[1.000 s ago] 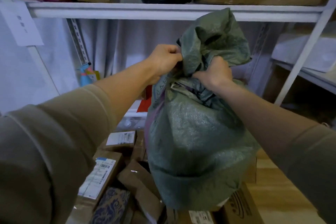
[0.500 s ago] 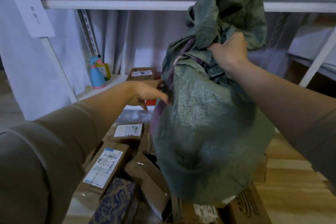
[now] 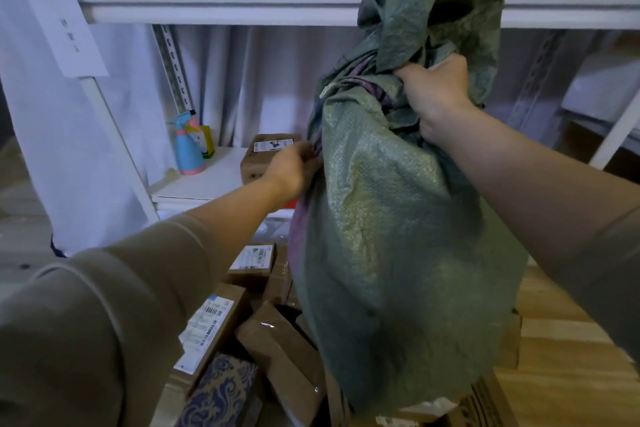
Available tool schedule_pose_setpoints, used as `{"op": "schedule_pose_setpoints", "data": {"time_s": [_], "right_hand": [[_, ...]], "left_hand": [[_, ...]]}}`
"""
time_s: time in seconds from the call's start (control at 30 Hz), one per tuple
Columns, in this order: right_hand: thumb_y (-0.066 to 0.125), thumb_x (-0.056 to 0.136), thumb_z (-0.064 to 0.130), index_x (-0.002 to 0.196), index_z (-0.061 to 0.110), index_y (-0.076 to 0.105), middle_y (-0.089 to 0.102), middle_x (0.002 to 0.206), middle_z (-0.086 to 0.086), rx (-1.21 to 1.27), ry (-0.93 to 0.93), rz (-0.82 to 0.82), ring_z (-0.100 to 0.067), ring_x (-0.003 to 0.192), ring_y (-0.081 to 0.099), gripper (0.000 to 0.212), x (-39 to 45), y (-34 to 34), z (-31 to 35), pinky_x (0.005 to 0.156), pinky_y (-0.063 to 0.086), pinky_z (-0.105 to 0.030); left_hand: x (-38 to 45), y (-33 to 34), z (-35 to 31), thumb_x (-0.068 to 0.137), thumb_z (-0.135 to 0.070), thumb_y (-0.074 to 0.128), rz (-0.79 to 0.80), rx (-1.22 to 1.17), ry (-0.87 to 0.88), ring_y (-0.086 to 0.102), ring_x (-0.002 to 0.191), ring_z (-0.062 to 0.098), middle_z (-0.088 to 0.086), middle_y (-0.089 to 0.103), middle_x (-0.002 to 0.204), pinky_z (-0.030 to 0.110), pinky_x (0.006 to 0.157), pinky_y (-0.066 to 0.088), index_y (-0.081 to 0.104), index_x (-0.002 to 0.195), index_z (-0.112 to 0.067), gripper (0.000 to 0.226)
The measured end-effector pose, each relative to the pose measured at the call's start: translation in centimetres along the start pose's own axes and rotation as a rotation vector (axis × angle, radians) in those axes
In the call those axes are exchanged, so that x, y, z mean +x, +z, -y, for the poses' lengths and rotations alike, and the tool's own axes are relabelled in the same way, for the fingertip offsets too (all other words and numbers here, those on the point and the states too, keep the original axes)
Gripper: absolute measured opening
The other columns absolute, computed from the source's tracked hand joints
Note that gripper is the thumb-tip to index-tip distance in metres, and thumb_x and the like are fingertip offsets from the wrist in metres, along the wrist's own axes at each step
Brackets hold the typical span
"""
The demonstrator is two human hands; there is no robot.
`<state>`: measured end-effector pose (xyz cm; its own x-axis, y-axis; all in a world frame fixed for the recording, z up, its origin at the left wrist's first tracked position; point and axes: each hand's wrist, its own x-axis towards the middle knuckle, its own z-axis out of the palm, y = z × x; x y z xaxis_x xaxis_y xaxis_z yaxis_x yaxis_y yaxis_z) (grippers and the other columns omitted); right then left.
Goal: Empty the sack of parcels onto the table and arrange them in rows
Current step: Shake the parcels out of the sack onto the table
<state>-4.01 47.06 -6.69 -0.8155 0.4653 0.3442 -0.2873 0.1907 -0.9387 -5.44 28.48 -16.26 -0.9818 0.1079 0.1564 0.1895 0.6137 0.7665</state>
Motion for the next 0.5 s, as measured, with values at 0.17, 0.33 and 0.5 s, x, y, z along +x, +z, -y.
{"op": "schedule_pose_setpoints", "data": {"time_s": [0.17, 0.33, 0.5], "right_hand": [[0.075, 0.074, 0.014, 0.076, 0.014, 0.045, 0.062, 0.086, -0.013, 0.146, 0.071, -0.011, -0.034, 0.087, 0.07, 0.03, 0.6, 0.0, 0.1, 0.069, 0.061, -0.051], [0.075, 0.078, 0.01, 0.089, 0.007, 0.054, 0.068, 0.095, -0.016, 0.215, 0.114, 0.01, -0.028, 0.083, 0.071, 0.024, 0.1, 1.0, 0.4, 0.068, 0.063, -0.043], [0.076, 0.079, 0.011, 0.089, 0.006, 0.055, 0.068, 0.091, -0.013, 0.256, 0.123, 0.028, -0.028, 0.082, 0.072, 0.023, -0.1, 2.3, 1.2, 0.071, 0.062, -0.048]], "left_hand": [[0.3, -1.7, -1.2, 0.097, -0.013, 0.048, -0.109, -0.199, -0.073, 0.052, 0.074, 0.022, 0.006, 0.058, 0.083, 0.03, 0.061, 0.044, 0.054, 0.083, -0.017, 0.015], [-0.4, -2.0, -2.0, 0.099, -0.031, 0.055, 0.082, -0.439, -0.033, 0.055, 0.116, 0.015, -0.007, 0.051, 0.139, 0.031, 0.089, 0.048, 0.03, 0.148, -0.029, 0.054], [-1.0, -2.2, -3.2, 0.1, -0.022, 0.05, 0.016, -0.518, -0.019, 0.062, 0.099, 0.023, -0.003, 0.062, 0.097, 0.035, 0.083, 0.056, 0.051, 0.091, -0.035, 0.016]]}}
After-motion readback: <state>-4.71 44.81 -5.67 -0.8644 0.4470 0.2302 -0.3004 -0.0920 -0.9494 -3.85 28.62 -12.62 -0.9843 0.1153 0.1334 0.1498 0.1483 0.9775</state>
